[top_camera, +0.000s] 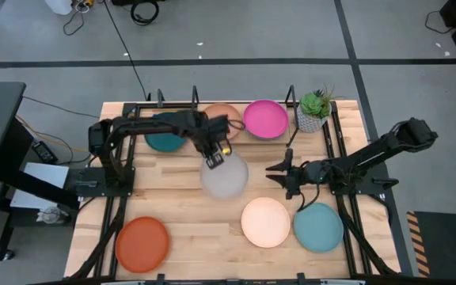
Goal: Place and stack plates onto a shelf
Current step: Stack the gray plate on top of the brown plate on the shelf
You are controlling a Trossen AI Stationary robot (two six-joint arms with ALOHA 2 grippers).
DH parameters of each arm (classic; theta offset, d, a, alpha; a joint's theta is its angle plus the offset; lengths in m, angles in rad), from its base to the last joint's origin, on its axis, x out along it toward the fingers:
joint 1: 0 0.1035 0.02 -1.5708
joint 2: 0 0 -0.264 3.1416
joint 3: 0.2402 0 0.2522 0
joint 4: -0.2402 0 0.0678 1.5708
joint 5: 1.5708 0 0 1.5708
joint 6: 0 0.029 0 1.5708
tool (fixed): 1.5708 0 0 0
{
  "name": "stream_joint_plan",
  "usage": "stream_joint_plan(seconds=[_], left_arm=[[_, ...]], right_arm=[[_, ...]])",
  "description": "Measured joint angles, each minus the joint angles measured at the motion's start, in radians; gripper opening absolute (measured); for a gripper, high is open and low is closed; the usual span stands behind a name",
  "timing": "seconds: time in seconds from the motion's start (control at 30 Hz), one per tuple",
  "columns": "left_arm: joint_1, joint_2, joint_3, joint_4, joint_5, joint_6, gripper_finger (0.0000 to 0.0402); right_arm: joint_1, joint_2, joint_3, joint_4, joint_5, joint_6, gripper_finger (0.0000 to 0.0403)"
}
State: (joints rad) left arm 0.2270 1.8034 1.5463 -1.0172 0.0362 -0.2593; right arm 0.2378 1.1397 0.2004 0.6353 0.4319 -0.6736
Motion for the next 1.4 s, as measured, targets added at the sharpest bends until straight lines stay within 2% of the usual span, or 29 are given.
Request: stream_joint_plan(seconds=[0.13, 0.3, 0.5, 0.7, 0.97, 1.17, 1.4], left_arm=[[0.077, 0.000, 0.000, 0.022, 0.077, 0.101, 0.0016], [0.157, 0.000, 0.000, -0.013, 0.160, 0.197, 0.0016], [0.207, 0.000, 0.000, -0.074, 0.164, 0.201, 0.0015], [0.211, -0.006, 0.002, -0.117, 0.200, 0.167, 0.0018], [0.206, -0.006, 0.002, -0.113, 0.272, 0.159, 0.0018], [0.206, -0.007, 0.002, -0.104, 0.290, 0.188, 0.0018], [0.208, -0.008, 0.002, -0.074, 0.298, 0.204, 0.0018]], right_arm=[[0.013, 0.113, 0.091, -0.003, 0.077, -0.093, 0.0139], [0.023, 0.252, 0.241, -0.011, 0.166, -0.218, 0.0184], [0.045, 0.375, 0.409, -0.024, 0.281, -0.405, 0.0246], [0.034, 0.479, 0.502, -0.083, 0.310, -0.597, 0.0262], [-0.012, 0.587, 0.555, 0.029, 0.312, -0.803, 0.0222], [-0.033, 0.644, 0.556, 0.221, 0.311, -0.931, 0.0158], [-0.032, 0.641, 0.556, 0.228, 0.309, -0.950, 0.0084]])
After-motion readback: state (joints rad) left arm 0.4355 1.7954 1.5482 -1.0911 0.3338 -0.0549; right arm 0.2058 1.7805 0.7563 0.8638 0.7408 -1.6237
